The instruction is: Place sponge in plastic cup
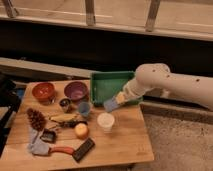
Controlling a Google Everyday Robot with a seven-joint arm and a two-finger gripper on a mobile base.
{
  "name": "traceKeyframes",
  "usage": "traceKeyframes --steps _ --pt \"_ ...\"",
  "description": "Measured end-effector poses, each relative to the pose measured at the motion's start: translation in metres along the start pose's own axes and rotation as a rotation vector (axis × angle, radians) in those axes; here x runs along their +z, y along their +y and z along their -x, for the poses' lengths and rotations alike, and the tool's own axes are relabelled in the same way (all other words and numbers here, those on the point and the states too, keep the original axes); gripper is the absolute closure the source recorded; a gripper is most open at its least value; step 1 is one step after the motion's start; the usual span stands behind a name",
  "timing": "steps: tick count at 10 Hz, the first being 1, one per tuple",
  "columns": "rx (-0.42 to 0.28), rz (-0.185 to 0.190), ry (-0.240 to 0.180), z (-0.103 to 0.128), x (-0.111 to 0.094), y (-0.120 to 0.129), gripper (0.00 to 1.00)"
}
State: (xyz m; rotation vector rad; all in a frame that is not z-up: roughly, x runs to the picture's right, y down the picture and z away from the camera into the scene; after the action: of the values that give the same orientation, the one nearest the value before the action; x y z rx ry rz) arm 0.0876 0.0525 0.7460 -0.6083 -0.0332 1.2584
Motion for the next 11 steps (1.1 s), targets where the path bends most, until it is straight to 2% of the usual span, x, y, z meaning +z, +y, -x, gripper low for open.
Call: traceKeyframes --steps 3,8,11 --pt "-0.073 0.059 0.008 0.026 0.020 0.047 1.00" --pt "-0.068 0.054 0.016 0.021 0.020 0.040 1.00" --pt "-0.114 0.094 0.029 0.033 0.048 0.056 1.00"
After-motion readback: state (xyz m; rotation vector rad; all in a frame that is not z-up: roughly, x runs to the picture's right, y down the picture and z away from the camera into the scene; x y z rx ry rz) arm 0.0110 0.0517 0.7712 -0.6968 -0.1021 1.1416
